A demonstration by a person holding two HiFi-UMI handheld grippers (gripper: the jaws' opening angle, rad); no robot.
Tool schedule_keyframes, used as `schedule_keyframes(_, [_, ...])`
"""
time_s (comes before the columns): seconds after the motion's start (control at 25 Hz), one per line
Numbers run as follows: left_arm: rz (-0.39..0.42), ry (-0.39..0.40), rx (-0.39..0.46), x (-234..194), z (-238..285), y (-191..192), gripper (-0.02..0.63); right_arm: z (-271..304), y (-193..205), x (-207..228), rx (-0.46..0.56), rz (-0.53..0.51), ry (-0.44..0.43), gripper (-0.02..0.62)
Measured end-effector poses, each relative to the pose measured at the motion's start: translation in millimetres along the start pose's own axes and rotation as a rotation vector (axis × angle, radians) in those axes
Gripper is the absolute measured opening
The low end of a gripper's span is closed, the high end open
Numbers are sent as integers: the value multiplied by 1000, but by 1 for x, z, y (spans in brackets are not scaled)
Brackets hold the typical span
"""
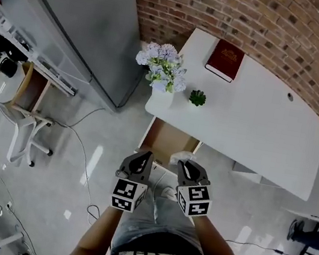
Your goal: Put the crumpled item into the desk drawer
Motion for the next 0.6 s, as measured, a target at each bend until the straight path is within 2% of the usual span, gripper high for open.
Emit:
schedule_keyframes(0.44, [24,49,-33,-39,10,-11,5,36,-13,-2,-26,46,52,26])
schedule_keyframes(0.6, [31,64,-91,-51,8,-7,5,47,-14,-2,-35,60,68,26])
Point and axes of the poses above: the fingertips, and each gripper's own axes: z forward along the fingers, x to its right, y out of its underside, the point moved 1 cm from there along -z, backward along the fingers, and after that the axes turned 2 degrees about -x, right-handed, at the moved point
